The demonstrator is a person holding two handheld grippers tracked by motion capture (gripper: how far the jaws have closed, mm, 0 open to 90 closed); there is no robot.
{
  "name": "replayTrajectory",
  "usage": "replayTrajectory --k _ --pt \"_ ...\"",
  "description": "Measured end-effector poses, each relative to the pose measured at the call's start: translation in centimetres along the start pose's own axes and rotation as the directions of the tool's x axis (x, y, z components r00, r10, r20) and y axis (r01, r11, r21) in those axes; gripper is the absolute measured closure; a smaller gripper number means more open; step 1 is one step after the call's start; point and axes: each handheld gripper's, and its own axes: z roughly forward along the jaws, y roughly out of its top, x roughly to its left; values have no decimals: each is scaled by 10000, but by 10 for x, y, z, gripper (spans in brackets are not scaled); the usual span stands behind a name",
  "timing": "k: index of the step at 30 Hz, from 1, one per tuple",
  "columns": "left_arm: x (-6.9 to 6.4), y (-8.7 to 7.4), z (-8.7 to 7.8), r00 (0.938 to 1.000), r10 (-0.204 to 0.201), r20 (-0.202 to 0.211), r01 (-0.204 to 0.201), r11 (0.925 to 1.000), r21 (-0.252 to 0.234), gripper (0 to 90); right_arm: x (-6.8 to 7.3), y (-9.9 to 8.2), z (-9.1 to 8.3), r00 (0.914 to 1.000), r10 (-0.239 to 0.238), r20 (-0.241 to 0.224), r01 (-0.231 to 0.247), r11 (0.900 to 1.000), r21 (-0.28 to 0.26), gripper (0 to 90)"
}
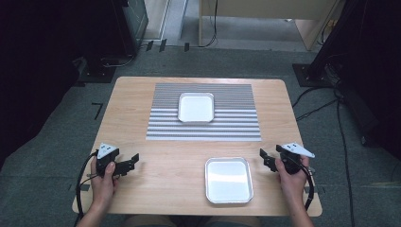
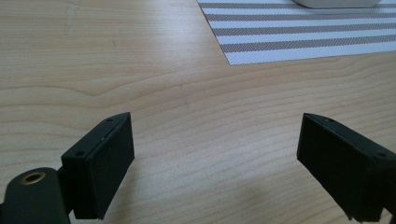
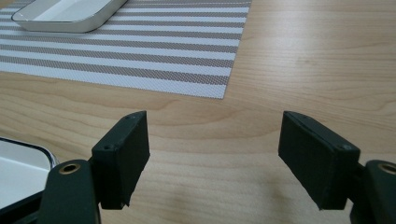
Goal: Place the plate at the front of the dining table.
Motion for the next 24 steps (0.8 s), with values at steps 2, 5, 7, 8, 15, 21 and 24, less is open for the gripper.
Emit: replayTrajectory --k 2,5,7,8,15,21,24 --pt "1 -1 -2 10000 7 9 -7 10000 25 109 -2 -2 -3 10000 11 38 -11 10000 14 246" --pt "1 -3 -4 10000 -7 -53 7 10000 -9 109 -6 -5 -7 9999 37 103 -37 10000 7 246" --pt "2 -4 -6 10000 -22 -76 22 10000 -28 109 -9 -7 -10 9999 8 151 -8 10000 3 246" --pt "2 -5 -7 10000 -37 -80 36 10000 -23 109 -10 -8 -12 9999 -4 164 4 10000 2 246" --pt "9 -9 -13 9995 -60 -300 62 10000 62 108 -18 -17 -24 9992 -95 384 92 9999 64 245" --pt "17 -13 -19 9985 -104 -532 113 9998 161 109 -27 -27 -34 9983 -40 588 23 9996 297 239" --pt "21 -15 -23 9977 -105 -673 121 9997 224 109 -31 -31 -39 9975 -54 702 30 9994 342 237"
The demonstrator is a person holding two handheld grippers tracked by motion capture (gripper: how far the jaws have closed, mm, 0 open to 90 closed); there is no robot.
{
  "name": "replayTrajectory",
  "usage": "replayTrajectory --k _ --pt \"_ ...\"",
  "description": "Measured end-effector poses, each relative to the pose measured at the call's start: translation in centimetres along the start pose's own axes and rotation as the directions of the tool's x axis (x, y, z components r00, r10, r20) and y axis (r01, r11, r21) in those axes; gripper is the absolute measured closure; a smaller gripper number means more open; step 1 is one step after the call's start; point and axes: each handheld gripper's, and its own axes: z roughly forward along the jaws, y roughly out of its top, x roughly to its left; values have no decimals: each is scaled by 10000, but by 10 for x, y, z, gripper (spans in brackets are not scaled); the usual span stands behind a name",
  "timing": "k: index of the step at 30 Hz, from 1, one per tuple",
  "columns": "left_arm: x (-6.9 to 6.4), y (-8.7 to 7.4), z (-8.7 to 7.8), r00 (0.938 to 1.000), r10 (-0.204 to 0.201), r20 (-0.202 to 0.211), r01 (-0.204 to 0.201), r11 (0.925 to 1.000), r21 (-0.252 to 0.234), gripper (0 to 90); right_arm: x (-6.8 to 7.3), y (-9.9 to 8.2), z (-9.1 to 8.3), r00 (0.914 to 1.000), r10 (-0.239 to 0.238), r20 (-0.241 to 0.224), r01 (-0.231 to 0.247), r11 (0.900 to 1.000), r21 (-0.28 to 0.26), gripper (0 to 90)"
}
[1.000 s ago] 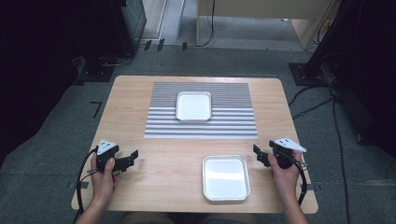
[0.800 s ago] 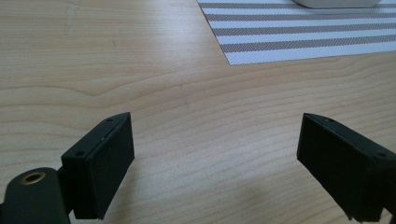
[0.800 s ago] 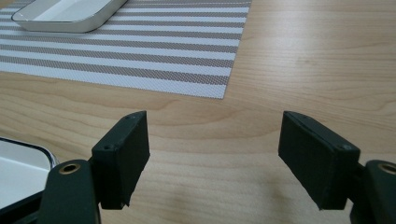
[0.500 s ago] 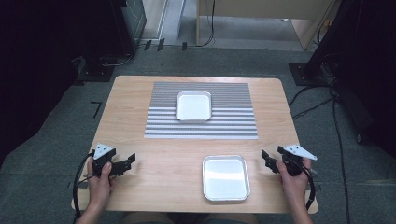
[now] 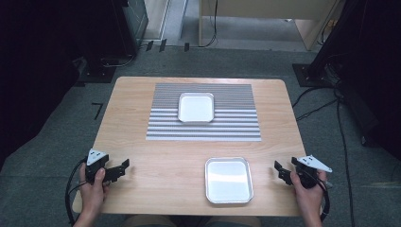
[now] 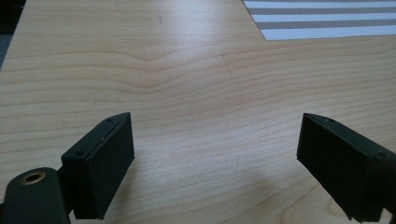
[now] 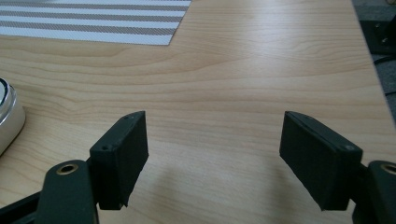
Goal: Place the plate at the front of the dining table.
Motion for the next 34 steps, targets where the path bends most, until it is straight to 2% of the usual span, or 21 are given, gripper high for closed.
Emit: replayTrajectory --k 7,10,12,14,18,21,24,27,29,34 --pt "6 -5 -6 9996 -14 -279 16 10000 73 109 -8 -7 -11 9993 -19 370 10 9997 231 235" --pt "6 -7 -8 9987 196 -473 -187 9997 181 109 -11 -9 -13 9995 70 304 -83 9991 425 235" --pt "6 -8 -9 9976 315 -621 -301 9993 230 109 -12 -10 -13 9997 119 191 -133 9972 742 227" --pt "6 -10 -10 9965 420 -729 -402 9989 261 109 -10 -11 -13 9997 -23 255 1 9965 839 225" --pt "8 -14 -13 9942 479 -964 -439 9981 425 109 -5 -12 -13 9944 -792 699 714 9915 1087 220" --pt "6 -16 -12 9915 596 -1157 -542 9973 489 109 -5 -13 -13 9949 -742 688 664 9918 1089 216" --pt "1 -18 -12 9858 1019 -1336 -949 9938 579 109 -4 -13 -13 9948 -735 712 653 9916 1119 187" --pt "2 -18 -12 9882 922 -1221 -849 9944 635 109 -5 -13 -13 9939 -596 930 482 9916 1198 128" --pt "5 -18 -12 9916 707 -1083 -638 9958 657 108 -5 -13 -13 9936 -573 970 454 9916 1207 128" --pt "4 -18 -12 9912 751 -1087 -680 9954 681 107 -5 -14 -14 9931 -517 1053 389 9921 1195 129"
